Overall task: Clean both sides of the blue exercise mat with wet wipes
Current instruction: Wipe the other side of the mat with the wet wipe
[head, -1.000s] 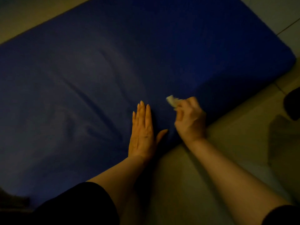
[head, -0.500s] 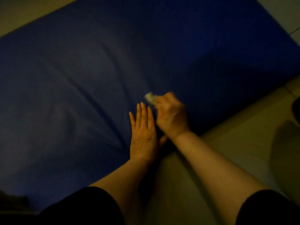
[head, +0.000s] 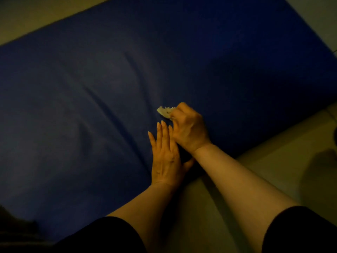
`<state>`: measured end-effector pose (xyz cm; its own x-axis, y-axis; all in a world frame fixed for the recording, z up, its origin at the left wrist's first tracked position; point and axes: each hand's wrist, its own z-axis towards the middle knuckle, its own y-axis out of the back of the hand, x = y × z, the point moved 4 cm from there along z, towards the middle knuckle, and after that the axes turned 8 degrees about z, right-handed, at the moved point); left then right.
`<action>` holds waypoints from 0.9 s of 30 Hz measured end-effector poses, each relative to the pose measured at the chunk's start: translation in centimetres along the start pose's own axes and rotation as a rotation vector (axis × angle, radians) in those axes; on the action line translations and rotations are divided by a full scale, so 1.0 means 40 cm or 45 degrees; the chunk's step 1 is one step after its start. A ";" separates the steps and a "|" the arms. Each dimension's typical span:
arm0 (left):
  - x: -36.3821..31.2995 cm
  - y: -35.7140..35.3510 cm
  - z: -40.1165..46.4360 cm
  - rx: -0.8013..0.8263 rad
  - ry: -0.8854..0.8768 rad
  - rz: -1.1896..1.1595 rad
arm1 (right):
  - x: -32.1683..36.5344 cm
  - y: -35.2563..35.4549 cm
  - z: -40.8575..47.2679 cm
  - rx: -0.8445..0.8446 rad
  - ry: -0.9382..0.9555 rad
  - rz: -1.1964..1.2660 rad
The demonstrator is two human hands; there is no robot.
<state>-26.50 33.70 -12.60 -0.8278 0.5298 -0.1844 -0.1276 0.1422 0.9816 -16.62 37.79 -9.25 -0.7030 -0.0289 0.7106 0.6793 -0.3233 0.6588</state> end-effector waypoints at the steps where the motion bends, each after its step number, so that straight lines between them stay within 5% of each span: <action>1: 0.001 0.000 0.003 0.022 0.018 -0.014 | -0.002 0.005 0.011 0.012 0.032 0.022; 7: 0.006 0.033 0.014 0.144 0.124 -0.197 | -0.123 0.100 0.056 -0.382 -0.399 -0.183; 11: 0.038 0.095 0.051 0.106 0.088 -0.116 | -0.011 0.021 0.045 -0.062 -0.197 0.066; 14: 0.094 0.151 0.107 0.060 0.056 -0.086 | -0.018 0.037 0.069 0.139 -0.380 -0.075; 20: 0.142 0.137 0.205 0.647 0.155 0.143 | -0.118 0.150 0.105 -0.049 -0.700 -0.368; 22: 0.125 0.163 0.235 0.638 0.076 0.331 | -0.075 0.093 0.089 -0.025 -0.682 -0.295; 27: 0.179 0.222 0.339 0.454 -0.078 0.369 | -0.002 -0.025 0.088 0.077 -0.171 -0.066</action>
<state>-26.16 50.11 -5.89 -0.7663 0.6372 0.0819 0.3090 0.2538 0.9165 -16.50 41.44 -9.10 -0.7056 0.1146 0.6993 0.6571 -0.2636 0.7062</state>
